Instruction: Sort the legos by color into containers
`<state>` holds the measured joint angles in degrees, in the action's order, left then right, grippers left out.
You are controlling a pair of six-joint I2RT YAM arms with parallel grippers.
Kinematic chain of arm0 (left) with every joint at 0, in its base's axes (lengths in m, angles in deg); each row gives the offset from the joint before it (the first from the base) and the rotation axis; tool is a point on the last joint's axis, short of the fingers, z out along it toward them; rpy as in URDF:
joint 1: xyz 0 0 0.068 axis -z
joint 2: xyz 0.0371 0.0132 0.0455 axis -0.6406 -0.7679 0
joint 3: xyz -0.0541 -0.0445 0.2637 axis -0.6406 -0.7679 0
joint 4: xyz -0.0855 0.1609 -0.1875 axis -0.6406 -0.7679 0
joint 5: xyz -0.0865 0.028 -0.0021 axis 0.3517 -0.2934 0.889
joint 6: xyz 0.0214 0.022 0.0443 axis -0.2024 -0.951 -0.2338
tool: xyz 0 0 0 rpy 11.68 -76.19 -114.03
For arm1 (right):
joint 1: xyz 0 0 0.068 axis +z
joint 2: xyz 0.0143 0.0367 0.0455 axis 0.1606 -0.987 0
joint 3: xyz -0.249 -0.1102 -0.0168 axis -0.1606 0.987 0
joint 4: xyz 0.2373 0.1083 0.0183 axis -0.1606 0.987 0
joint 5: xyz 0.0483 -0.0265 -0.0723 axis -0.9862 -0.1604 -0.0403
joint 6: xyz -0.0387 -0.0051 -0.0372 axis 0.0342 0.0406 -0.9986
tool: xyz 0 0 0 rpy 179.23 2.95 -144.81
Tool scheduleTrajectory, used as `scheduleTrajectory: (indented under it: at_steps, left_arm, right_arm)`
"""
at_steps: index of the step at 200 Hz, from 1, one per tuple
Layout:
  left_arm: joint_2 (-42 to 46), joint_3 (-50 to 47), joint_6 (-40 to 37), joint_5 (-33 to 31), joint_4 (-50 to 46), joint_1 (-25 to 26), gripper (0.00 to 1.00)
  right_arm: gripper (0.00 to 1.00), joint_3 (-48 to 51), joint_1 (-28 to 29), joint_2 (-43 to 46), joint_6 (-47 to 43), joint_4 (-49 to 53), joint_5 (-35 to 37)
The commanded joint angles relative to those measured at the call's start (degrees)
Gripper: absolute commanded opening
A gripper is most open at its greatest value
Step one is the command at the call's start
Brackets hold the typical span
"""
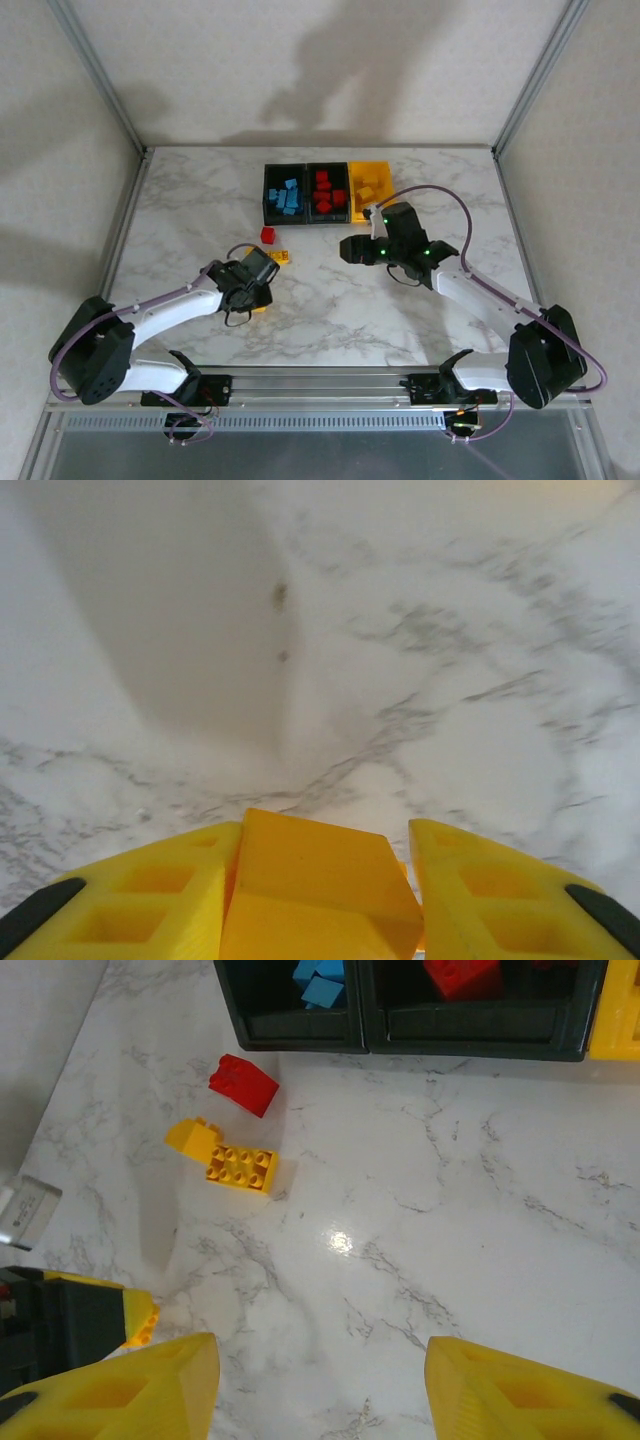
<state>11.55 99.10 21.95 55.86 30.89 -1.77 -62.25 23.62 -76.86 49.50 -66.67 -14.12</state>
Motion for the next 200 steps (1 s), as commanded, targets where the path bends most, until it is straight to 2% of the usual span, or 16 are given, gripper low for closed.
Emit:
scheduleTrajectory:
  at_steps: [1,56,87,136,200]
  left_arm:
    - [-1.9,5.1,0.2,-0.1,1.1,0.7,0.28]
    - [-12.9,19.0,-1.4,1.6,6.5,1.9,0.28]
    - [-21.4,30.0,-3.4,2.7,7.4,2.8,0.27]
    - [-36.3,51.2,-6.5,3.4,4.8,3.4,0.26]
    - [-53.8,77.6,-8.1,2.4,-0.3,3.4,0.26]
  right_arm:
    - [0.56,1.4,-1.0,3.2,1.3,1.0,1.1]
    - [0.57,5.3,-6.3,9.9,3.7,1.1,-2.3]
    - [0.57,7.0,-9.7,12.9,5.2,2.6,-1.4]
    - [0.57,9.3,-15.4,17.3,7.2,5.1,0.7]
    - [0.57,10.2,-16.6,20.3,7.5,7.2,1.7]
